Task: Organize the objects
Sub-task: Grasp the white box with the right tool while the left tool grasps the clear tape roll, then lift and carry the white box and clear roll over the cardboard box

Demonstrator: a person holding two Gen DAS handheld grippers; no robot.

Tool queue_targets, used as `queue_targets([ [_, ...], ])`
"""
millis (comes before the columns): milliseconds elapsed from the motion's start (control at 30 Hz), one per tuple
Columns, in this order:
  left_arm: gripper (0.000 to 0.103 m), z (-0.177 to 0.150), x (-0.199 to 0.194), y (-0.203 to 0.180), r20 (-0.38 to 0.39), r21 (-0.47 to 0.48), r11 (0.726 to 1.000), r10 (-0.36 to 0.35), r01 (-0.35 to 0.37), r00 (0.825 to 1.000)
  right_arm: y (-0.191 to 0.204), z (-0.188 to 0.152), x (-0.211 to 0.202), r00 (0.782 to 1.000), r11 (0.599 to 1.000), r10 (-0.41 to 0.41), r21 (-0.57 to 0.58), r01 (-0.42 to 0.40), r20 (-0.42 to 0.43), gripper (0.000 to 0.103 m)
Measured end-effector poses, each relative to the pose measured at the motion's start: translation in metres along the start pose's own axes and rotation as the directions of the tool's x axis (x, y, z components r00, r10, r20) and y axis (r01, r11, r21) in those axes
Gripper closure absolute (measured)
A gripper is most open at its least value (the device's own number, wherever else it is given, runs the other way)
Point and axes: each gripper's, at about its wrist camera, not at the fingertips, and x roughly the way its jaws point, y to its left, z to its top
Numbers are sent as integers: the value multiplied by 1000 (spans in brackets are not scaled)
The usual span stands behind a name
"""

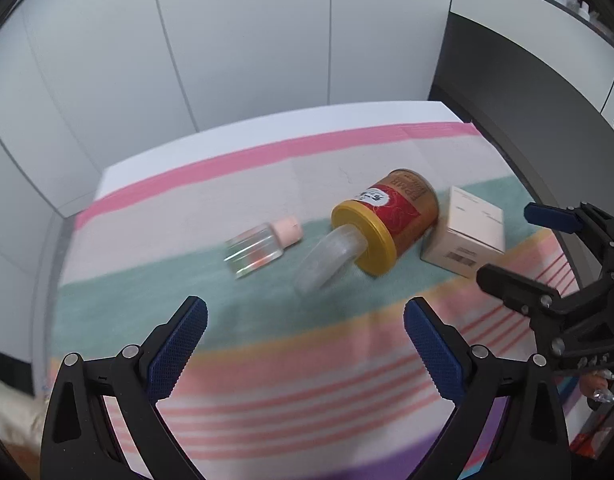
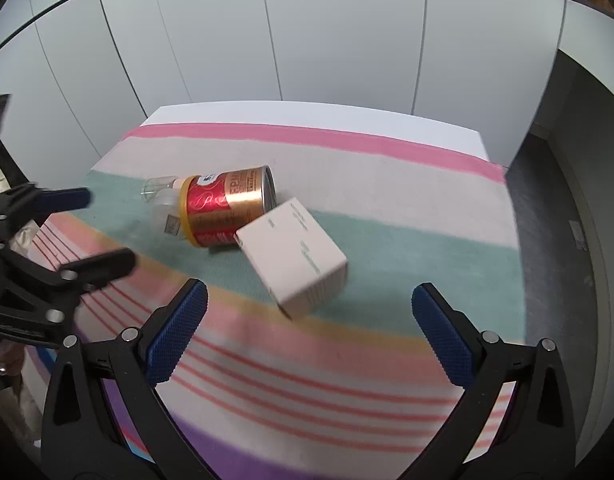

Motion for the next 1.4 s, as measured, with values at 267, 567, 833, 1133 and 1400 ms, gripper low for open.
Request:
queue_targets([
  [267, 86, 10, 30, 7, 40, -52, 983, -171, 173, 984, 7, 3, 22, 1000, 1000, 1, -25, 0, 15, 58],
  [567, 87, 6, 21, 6, 33, -102, 983, -148, 151, 988, 15, -5, -1, 999, 1000, 10, -21, -9, 36, 59],
  [833, 87, 7, 3, 0, 14, -111, 989, -100, 101, 995, 18, -3, -24, 999, 1000, -21, -4, 21, 25, 59],
  [1133, 87, 15, -56, -2, 40, -109, 993, -46, 50, 998, 25, 12, -75, 997, 997, -62, 46, 60, 50, 59],
  [1400, 87, 27, -139, 12, 128, -148, 989, 13, 6, 992, 39, 40, -142, 988, 992, -116, 56, 111, 100, 59],
])
